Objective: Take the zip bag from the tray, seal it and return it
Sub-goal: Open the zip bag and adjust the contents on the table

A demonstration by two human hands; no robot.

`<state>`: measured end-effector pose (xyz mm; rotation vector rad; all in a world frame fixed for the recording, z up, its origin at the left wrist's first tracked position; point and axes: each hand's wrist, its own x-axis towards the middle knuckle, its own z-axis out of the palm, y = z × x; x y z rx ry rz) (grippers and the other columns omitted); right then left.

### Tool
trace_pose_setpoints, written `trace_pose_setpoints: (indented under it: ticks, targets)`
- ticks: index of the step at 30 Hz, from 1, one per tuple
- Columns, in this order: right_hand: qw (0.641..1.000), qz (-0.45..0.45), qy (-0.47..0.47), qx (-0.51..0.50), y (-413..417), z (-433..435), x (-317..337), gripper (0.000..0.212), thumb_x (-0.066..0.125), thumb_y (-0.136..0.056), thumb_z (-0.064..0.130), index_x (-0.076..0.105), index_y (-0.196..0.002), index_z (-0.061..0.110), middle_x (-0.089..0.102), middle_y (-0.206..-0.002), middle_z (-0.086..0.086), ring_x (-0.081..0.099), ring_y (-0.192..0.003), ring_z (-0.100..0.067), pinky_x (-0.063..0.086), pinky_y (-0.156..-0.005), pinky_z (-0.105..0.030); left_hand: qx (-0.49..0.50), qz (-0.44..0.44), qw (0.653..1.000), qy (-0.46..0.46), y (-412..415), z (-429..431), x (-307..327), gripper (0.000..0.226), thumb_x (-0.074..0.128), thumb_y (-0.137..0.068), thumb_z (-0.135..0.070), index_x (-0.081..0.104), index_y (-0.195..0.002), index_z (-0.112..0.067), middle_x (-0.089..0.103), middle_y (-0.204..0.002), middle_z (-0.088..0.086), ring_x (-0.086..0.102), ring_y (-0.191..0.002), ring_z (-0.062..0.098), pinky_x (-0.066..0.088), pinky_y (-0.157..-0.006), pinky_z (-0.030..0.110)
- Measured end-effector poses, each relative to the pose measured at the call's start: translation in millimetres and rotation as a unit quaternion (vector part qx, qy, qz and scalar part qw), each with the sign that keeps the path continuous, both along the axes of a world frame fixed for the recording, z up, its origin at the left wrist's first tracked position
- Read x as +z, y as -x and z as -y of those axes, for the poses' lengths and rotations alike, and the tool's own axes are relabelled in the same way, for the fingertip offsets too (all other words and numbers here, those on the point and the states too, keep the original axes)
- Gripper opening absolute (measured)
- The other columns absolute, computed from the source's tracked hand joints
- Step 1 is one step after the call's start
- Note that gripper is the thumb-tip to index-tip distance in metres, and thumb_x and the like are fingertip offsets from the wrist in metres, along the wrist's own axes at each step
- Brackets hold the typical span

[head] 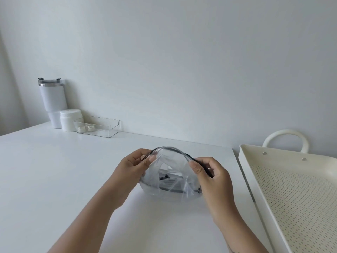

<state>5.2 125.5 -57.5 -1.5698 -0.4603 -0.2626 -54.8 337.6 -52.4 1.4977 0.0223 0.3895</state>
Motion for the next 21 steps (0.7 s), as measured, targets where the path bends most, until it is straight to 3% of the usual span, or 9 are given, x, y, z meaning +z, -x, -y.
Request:
trace_pose_setpoints:
  ticks: [2,7,12,15,21]
  targets:
    - [1.000,-0.007,0.008,-0.006,0,-1,0,0.011,0.075,-0.081,0.032,0.071,-0.083,0.021,0.072,-0.079,0.006,0.060,-0.066,-0.003,0.044,-0.060,-0.009,-0.012,0.006,1.000,-0.010,2,0,1,0.031,0.071,-0.081,-0.035,0.071,-0.101,-0.011,0.062,-0.072,-0.007,0.055,-0.057,0.007,0.044,-0.056,0.015]
    - [0.999,0.000,0.031,-0.005,-2,-1,-1,0.009,0.073,-0.085,0.022,0.066,-0.079,0.020,0.069,-0.082,0.003,0.059,-0.069,-0.002,0.044,-0.061,-0.009,0.012,-0.026,0.998,-0.059,5,0,6,0.056,0.066,-0.074,-0.063,0.071,-0.090,-0.009,0.061,-0.082,-0.002,0.054,-0.072,0.014,0.037,-0.068,0.032]
    - [0.999,0.006,0.049,0.002,-3,-2,-2,0.009,0.074,-0.084,0.020,0.066,-0.080,0.021,0.068,-0.083,0.005,0.060,-0.071,0.000,0.043,-0.064,-0.007,0.021,-0.038,0.998,-0.055,6,-1,8,0.047,0.072,-0.073,-0.058,0.069,-0.078,-0.011,0.060,-0.070,-0.002,0.054,-0.065,0.012,0.037,-0.065,0.030]
    - [1.000,-0.006,0.011,0.004,-3,0,0,0.003,0.072,-0.085,0.025,0.070,-0.083,0.024,0.072,-0.082,0.011,0.063,-0.074,0.004,0.044,-0.064,-0.004,0.003,-0.020,0.999,-0.034,7,-4,10,0.042,0.077,-0.072,-0.054,0.065,-0.073,-0.014,0.057,-0.075,0.008,0.050,-0.075,0.020,0.034,-0.072,0.038]
    - [0.999,-0.024,-0.018,0.012,-1,1,4,0.006,0.072,-0.085,0.027,0.075,-0.090,0.030,0.070,-0.075,0.021,0.059,-0.065,0.007,0.043,-0.058,-0.003,0.001,0.011,1.000,-0.021,12,-6,17,0.045,0.077,-0.071,-0.053,0.069,-0.085,-0.010,0.060,-0.079,0.009,0.051,-0.079,0.024,0.036,-0.073,0.039]
